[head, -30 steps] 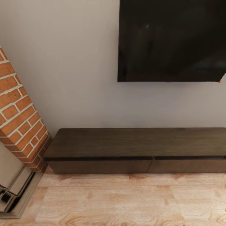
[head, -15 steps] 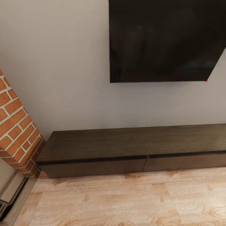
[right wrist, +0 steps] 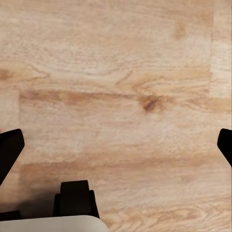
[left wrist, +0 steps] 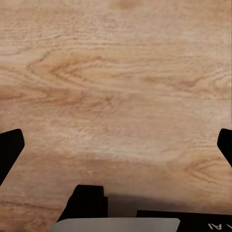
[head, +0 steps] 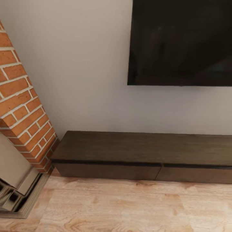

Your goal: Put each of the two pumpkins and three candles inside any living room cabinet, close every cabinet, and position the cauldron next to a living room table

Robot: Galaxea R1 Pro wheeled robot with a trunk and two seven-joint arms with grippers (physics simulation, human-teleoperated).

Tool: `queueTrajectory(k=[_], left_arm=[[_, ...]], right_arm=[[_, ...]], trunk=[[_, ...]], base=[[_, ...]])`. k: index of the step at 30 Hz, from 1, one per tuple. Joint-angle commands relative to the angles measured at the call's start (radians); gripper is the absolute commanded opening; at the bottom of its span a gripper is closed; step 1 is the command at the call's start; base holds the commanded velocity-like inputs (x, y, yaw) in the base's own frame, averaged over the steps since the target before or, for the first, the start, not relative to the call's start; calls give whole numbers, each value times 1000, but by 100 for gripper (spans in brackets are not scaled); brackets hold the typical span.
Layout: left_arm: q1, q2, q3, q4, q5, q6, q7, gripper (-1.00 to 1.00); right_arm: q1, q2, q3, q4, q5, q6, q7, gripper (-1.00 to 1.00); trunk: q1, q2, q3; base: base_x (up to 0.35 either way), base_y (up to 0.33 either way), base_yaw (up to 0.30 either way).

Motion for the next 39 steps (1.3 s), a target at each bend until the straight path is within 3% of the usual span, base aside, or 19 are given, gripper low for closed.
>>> queueTrajectory(k=[1, 20, 39], left_arm=[[0, 0, 0, 0, 0, 0, 0, 100], [-1, -1, 0, 0, 0, 0, 0, 100], [0, 0, 0, 1, 2, 0, 0, 100]], right_arm=[[0, 0, 0, 0, 0, 0, 0, 100], [0, 1, 0, 1, -1, 1, 0, 100], [1, 0, 0, 6, 2, -2, 2, 100]], trunk=[[0, 0, 0], [0, 0, 0], [0, 0, 0]], base=[[0, 0, 292], [0, -2, 292], [208, -212, 186]])
